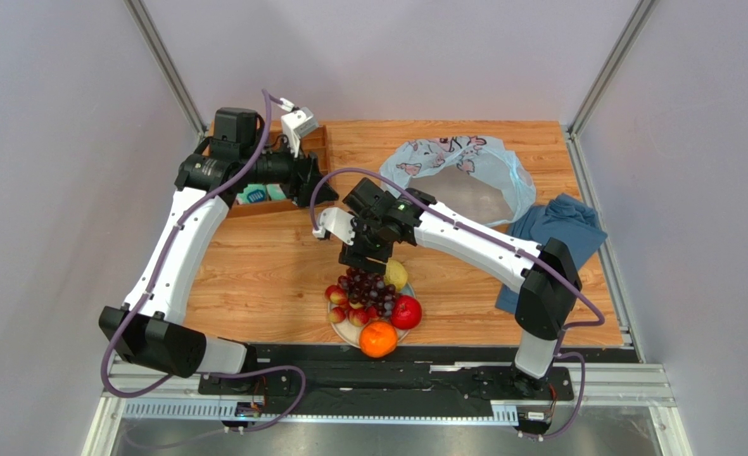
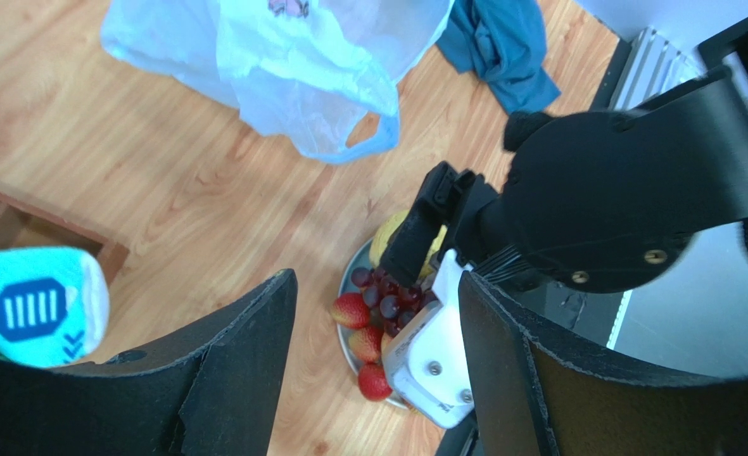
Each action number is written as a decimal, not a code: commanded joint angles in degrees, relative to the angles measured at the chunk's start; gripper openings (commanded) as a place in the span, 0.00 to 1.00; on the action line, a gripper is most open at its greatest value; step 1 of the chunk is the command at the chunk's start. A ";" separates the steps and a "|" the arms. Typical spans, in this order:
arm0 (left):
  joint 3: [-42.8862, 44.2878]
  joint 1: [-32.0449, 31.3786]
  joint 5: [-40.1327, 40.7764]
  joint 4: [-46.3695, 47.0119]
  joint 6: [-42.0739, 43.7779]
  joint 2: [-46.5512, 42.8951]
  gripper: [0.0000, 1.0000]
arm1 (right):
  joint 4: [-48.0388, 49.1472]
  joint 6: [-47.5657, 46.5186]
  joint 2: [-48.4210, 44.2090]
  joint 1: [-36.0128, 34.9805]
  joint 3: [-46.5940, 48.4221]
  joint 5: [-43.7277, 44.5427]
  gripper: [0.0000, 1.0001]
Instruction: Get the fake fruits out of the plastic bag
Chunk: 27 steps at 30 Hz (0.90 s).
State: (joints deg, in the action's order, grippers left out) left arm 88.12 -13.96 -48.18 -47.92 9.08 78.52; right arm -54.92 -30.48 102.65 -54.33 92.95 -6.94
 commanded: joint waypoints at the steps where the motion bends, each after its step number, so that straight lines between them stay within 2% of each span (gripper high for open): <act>1: 6.45 1.12 -3.76 0.73 -0.47 -0.21 0.73 | 2.18 2.35 -3.33 -0.08 2.50 2.02 0.69; 7: 8.13 1.47 1.14 -1.91 4.19 -1.00 0.76 | 0.78 2.97 -7.02 1.06 2.85 3.07 0.70; 9: 6.90 1.65 3.78 -1.91 2.79 -1.96 0.82 | 0.95 4.19 -9.39 2.29 3.38 4.30 0.71; 10: 6.02 1.74 7.54 -1.65 2.00 -2.49 0.86 | 1.47 6.20 -10.53 4.38 3.38 5.17 0.72; 11: 4.97 1.91 9.58 -0.78 0.86 -3.19 0.98 | 3.04 7.44 -11.50 5.62 3.21 6.83 0.80; 12: 2.18 2.00 11.77 -0.25 0.59 -4.76 0.99 | 4.10 8.84 -13.86 6.85 2.68 10.24 0.87; 13: 0.67 2.26 16.06 0.19 0.59 -5.56 0.99 | 5.07 12.34 -15.10 9.21 2.07 13.50 1.00; 14: -1.00 2.44 18.10 1.33 0.59 -6.35 0.99 | 8.13 13.24 -16.24 10.28 -1.50 19.88 1.00; 16: -5.83 3.14 23.28 2.30 0.24 -8.03 0.99 | 11.57 12.39 -19.50 11.26 -6.26 26.33 1.00; 17: -7.16 3.58 24.27 3.18 -0.90 -8.29 0.99 | 14.37 11.94 -20.46 11.35 -12.03 31.50 1.00; 20: -12.87 6.83 23.23 5.81 -3.97 -9.87 0.99 | 19.21 11.32 -25.73 11.96 -20.50 35.75 1.00; 21: -15.67 7.79 22.18 6.34 -4.85 -10.66 0.99 | 19.67 11.67 -27.05 12.66 -24.53 36.03 1.00; 25: -20.61 11.05 22.17 7.67 -6.18 -12.25 0.99 | 16.78 14.48 -32.06 15.21 -29.31 32.26 1.00; 27: -22.11 11.49 21.99 7.84 -6.18 -13.13 0.99 | 15.72 14.74 -32.51 17.48 -30.19 27.08 1.00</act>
State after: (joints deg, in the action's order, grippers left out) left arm 67.68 -3.64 -26.57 -43.53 5.15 68.66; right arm -40.42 -18.74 73.89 -40.34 64.12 23.24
